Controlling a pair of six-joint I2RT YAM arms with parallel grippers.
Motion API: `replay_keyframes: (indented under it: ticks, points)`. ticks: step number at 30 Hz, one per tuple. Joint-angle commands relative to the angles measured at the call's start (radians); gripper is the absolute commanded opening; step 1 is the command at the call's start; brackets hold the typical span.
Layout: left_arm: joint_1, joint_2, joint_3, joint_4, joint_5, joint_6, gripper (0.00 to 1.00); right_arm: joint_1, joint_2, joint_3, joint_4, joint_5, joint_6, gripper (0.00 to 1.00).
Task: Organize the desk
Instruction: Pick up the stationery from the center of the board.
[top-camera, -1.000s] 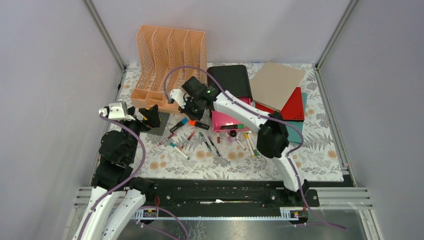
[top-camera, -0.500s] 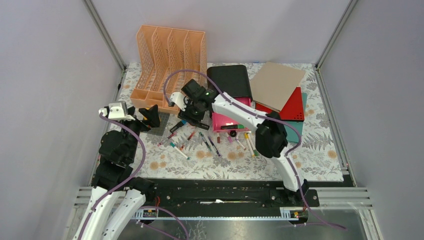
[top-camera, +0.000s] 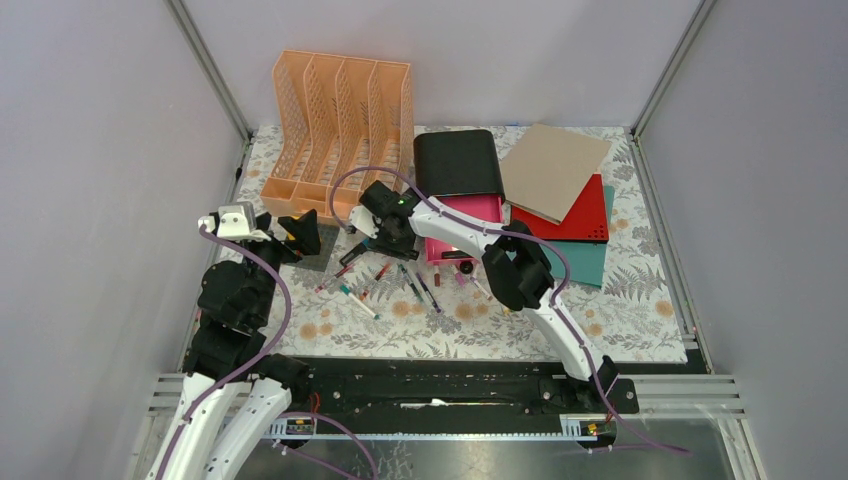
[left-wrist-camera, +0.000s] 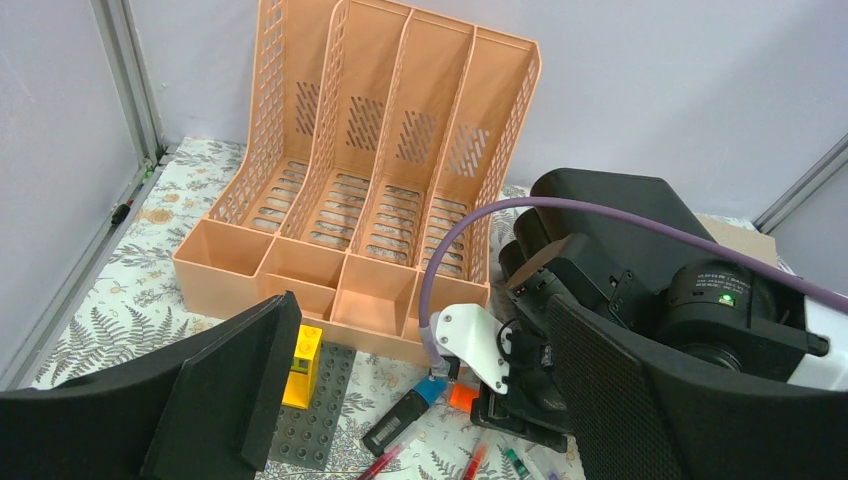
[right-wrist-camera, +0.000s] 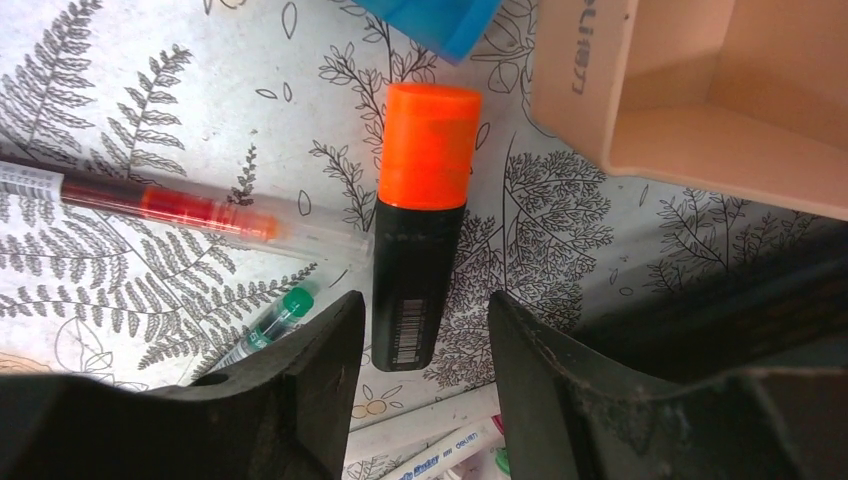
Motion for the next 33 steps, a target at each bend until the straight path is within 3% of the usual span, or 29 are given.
replay_keyframes:
  ticks: [1,6,15,22,27,33]
  points:
    - [0.010,0.000,0.006,0.054,0.022,-0.002,0.99,0.008,0.009,0.041,-0.009,0.014,-0.018,0.55]
    - [0.011,-0.001,0.006,0.054,0.025,-0.003,0.99,0.008,0.031,0.040,-0.009,-0.026,-0.010,0.55]
    - [0.015,0.001,0.006,0.055,0.031,-0.004,0.99,0.006,0.084,0.088,-0.009,-0.095,0.014,0.45]
    - [0.022,-0.001,0.006,0.057,0.039,-0.006,0.99,0.007,0.113,0.111,-0.009,-0.105,0.024,0.27]
    - [0.026,-0.002,0.006,0.058,0.042,-0.007,0.99,0.008,0.116,0.089,0.022,-0.067,0.028,0.01]
    - [0.030,-0.001,0.004,0.059,0.047,-0.009,0.99,0.007,-0.004,-0.008,0.129,-0.048,0.029,0.00]
